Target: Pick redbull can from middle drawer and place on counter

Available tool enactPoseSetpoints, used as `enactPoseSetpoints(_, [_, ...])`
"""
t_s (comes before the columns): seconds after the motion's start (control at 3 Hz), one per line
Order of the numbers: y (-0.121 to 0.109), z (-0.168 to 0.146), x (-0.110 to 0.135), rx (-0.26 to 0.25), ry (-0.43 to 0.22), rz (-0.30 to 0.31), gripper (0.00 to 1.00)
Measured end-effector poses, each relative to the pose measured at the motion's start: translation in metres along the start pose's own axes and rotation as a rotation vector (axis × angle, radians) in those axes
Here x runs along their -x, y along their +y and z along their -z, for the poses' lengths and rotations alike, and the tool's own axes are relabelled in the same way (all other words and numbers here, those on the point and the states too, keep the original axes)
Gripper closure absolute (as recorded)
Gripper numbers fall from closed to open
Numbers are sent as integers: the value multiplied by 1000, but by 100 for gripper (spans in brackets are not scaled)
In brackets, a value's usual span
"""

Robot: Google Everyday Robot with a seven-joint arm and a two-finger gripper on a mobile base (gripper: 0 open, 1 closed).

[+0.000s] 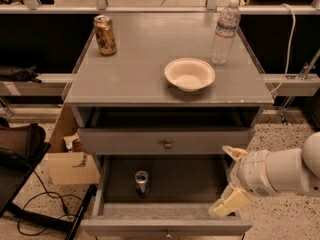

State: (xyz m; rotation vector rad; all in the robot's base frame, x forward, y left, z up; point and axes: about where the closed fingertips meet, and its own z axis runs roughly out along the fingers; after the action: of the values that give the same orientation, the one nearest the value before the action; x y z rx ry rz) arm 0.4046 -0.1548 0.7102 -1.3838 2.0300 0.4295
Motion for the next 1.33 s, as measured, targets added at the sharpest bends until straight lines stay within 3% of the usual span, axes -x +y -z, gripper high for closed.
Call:
enactPoseSetpoints(0.33, [-4,-13,0,9,1,10,0])
enactPoseSetpoints(0.67, [-8,-95,-15,64,-36,40,0])
enactPoseSetpoints(1.0, [-11,-152,-29,102,-90,67,0])
enactPoseSetpoints(1.33, [-11,-200,-35,118,-186,90,0])
